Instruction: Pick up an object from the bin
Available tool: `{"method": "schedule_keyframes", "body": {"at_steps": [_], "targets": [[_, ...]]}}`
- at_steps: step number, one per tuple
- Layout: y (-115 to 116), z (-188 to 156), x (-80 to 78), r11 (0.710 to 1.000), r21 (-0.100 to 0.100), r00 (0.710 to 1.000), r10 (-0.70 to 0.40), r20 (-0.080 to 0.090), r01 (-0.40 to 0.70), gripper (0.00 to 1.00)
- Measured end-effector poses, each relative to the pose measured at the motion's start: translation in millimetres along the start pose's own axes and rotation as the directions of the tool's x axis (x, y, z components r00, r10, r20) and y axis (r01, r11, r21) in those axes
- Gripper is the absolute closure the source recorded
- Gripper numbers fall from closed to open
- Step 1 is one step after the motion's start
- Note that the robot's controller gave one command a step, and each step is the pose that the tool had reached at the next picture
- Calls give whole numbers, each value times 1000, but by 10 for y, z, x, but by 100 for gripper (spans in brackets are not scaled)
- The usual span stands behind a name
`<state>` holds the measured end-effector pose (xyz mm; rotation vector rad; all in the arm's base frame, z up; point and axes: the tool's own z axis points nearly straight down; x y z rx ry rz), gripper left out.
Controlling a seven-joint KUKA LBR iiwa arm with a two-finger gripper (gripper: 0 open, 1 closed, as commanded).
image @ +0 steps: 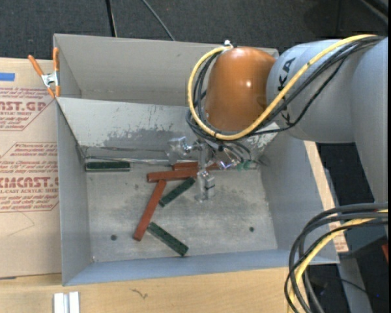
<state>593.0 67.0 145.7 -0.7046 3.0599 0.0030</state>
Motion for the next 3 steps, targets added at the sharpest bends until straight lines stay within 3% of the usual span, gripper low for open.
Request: {"method": "schedule_keyframes", "body": {"at_steps": [1, 2, 3], "targets": [[175, 218, -71, 968, 0, 968, -251, -1, 251, 0], [224, 751, -121, 915, 3, 915, -403, 4, 403, 0], [223, 738, -137, 916, 3, 916, -400, 4, 400, 0]]}}
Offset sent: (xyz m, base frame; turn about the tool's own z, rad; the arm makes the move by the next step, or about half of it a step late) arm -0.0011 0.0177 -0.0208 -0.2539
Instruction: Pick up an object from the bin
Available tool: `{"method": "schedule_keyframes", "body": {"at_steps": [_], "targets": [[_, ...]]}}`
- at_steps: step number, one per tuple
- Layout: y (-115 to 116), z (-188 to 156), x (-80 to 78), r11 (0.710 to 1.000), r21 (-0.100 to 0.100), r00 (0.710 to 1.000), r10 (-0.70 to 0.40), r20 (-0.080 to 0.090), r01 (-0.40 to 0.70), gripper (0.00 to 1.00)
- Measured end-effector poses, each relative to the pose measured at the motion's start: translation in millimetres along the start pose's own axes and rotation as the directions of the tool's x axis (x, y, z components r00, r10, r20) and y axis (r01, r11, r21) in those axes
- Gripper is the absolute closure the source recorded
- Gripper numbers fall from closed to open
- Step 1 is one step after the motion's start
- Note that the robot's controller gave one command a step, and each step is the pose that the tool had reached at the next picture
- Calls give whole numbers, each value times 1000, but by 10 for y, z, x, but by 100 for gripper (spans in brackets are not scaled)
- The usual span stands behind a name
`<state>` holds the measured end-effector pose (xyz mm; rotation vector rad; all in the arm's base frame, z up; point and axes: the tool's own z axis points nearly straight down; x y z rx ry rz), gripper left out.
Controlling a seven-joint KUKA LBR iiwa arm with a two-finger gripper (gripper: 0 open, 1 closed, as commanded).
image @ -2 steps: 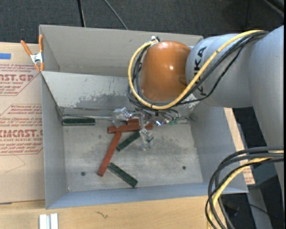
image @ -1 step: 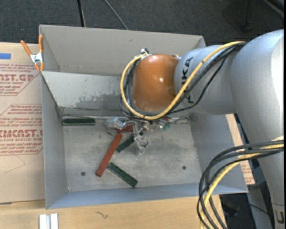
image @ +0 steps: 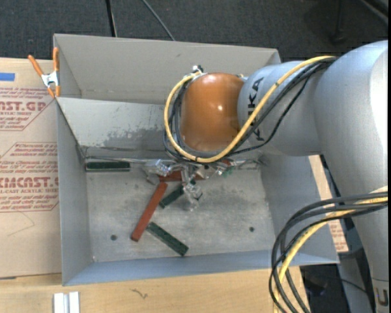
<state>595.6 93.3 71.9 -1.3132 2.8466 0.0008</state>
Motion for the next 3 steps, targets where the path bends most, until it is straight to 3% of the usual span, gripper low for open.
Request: {"method": "schedule_keyframes", "body": {"at_steps": [1, 3], "targets": [[-1, -28, -19, 1000, 0, 1000, 2, 4, -2, 100], [-5, -1104, -68, 1000, 1, 1000, 4, 0, -4, 100]]}}
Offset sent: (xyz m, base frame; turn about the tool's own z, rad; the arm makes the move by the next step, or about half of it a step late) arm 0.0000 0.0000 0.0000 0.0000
